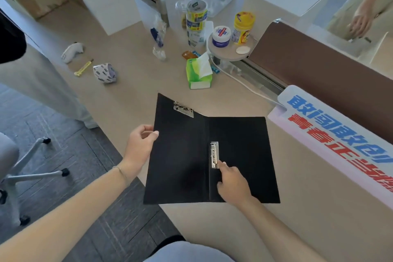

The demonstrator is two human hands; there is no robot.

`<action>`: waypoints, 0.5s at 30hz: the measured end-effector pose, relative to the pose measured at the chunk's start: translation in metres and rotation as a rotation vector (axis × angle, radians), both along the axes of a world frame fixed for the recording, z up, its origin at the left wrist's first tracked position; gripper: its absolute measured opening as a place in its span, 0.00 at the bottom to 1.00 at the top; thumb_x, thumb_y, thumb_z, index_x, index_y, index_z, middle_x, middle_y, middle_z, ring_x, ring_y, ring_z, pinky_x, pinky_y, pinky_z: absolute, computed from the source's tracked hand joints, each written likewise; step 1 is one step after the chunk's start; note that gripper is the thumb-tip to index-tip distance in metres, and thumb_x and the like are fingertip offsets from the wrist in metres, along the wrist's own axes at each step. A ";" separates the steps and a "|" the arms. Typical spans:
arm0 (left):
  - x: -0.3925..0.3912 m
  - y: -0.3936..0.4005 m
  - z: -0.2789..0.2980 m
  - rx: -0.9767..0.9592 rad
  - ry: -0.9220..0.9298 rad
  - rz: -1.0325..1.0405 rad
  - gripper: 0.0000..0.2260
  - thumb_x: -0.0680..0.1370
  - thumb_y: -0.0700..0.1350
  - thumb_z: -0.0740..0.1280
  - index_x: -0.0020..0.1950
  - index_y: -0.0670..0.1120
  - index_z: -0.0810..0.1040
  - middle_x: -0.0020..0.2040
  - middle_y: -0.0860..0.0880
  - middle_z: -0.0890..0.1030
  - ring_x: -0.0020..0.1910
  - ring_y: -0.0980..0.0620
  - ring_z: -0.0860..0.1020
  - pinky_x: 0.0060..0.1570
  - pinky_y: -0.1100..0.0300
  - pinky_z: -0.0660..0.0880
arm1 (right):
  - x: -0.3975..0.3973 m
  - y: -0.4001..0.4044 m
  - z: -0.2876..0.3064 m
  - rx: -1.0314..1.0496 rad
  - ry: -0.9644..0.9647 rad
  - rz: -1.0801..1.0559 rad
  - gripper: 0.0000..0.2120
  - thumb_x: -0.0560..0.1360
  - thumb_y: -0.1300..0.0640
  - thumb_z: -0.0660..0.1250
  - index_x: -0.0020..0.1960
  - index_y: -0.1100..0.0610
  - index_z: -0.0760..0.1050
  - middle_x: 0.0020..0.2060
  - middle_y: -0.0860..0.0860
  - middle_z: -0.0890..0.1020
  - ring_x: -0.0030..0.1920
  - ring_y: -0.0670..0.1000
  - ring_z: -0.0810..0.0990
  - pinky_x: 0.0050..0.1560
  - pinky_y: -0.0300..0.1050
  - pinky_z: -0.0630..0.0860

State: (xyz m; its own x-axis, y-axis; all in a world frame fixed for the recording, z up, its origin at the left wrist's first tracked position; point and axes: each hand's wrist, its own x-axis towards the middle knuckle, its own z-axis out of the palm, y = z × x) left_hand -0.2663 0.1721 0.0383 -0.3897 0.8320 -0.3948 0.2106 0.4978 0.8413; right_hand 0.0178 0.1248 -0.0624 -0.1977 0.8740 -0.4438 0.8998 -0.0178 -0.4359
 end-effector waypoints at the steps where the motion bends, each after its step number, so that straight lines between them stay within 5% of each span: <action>1: 0.004 0.003 0.009 0.018 -0.016 -0.024 0.03 0.81 0.44 0.69 0.54 0.50 0.80 0.51 0.47 0.84 0.53 0.46 0.83 0.54 0.49 0.80 | -0.002 -0.005 -0.001 -0.011 0.026 0.007 0.34 0.78 0.59 0.65 0.80 0.50 0.57 0.69 0.53 0.75 0.61 0.51 0.78 0.56 0.44 0.80; 4: 0.029 0.005 0.032 0.061 -0.033 -0.148 0.04 0.81 0.44 0.68 0.54 0.51 0.79 0.49 0.50 0.84 0.48 0.53 0.82 0.43 0.63 0.79 | 0.001 -0.019 -0.001 -0.078 0.138 -0.006 0.34 0.79 0.58 0.65 0.81 0.46 0.55 0.57 0.50 0.79 0.49 0.48 0.81 0.54 0.41 0.80; 7: 0.064 0.002 0.045 0.066 -0.070 -0.303 0.08 0.81 0.43 0.68 0.60 0.48 0.78 0.51 0.49 0.83 0.46 0.56 0.81 0.34 0.68 0.78 | 0.018 -0.029 0.004 -0.127 0.257 -0.128 0.32 0.79 0.61 0.65 0.80 0.47 0.58 0.60 0.52 0.83 0.57 0.54 0.83 0.58 0.41 0.77; 11: 0.105 -0.008 0.032 0.047 -0.164 -0.473 0.13 0.79 0.50 0.71 0.63 0.54 0.79 0.56 0.50 0.83 0.54 0.51 0.83 0.49 0.53 0.84 | 0.060 -0.037 0.006 -0.097 0.329 -0.408 0.26 0.79 0.64 0.64 0.75 0.48 0.70 0.64 0.46 0.80 0.62 0.47 0.79 0.66 0.41 0.74; 15: 0.141 -0.024 -0.003 0.042 -0.091 -0.591 0.21 0.75 0.55 0.74 0.67 0.56 0.76 0.61 0.58 0.80 0.61 0.59 0.78 0.62 0.62 0.75 | 0.104 -0.044 0.011 0.005 0.401 -0.640 0.19 0.79 0.67 0.63 0.64 0.50 0.79 0.51 0.47 0.85 0.53 0.45 0.82 0.63 0.47 0.77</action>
State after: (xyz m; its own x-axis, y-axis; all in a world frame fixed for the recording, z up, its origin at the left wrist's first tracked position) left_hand -0.1250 0.1484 0.0349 0.1782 0.9130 -0.3671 0.3677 0.2842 0.8854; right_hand 0.1218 0.0804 -0.0510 0.2036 0.8742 -0.4409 0.4868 -0.4811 -0.7291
